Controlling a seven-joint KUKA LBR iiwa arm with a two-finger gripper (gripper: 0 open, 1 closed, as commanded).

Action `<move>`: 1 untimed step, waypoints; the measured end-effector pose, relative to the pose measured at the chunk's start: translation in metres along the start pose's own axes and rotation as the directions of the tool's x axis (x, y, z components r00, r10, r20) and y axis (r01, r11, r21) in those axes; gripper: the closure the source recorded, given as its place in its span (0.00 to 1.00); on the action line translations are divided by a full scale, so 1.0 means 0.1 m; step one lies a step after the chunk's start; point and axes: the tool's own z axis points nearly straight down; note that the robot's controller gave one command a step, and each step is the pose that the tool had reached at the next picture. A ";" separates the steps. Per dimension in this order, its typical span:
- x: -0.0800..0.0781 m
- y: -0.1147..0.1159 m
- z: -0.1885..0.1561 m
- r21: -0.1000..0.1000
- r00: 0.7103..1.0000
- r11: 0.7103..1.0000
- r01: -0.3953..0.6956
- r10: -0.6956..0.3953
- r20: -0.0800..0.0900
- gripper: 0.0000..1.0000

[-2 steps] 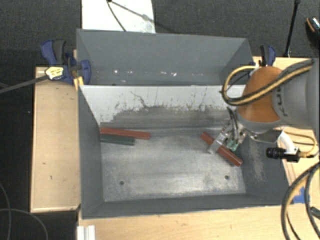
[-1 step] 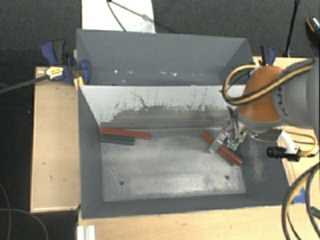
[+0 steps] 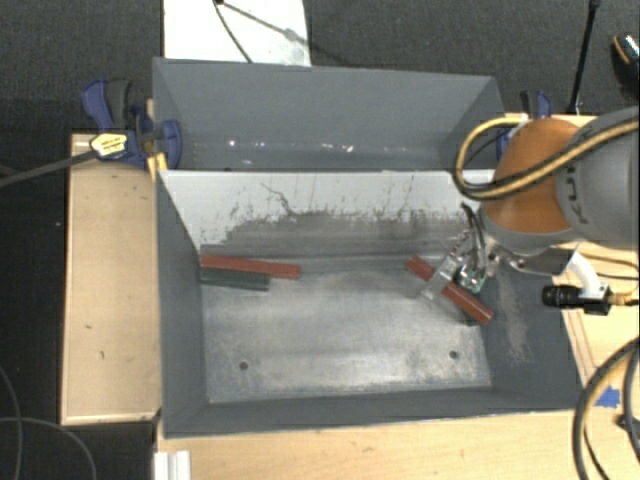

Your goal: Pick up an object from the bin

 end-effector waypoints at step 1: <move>-0.02 0.01 -0.43 -0.001 1.000 1.000 0.005 -0.005 0.001 1.00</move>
Offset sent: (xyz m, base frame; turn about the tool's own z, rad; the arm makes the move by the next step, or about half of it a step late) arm 0.0001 0.0001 0.0403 0.0000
